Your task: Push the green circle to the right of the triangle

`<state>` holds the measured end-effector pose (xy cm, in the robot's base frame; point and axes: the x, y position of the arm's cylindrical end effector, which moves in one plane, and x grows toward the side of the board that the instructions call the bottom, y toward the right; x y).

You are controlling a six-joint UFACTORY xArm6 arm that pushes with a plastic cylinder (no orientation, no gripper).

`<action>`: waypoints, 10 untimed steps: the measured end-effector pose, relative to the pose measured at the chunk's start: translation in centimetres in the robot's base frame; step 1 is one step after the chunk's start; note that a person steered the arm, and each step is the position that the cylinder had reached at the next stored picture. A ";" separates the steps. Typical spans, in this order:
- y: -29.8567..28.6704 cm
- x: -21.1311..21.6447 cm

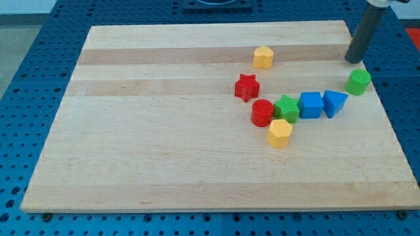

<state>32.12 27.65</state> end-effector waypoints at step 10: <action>-0.3 9.3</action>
<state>41.40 27.38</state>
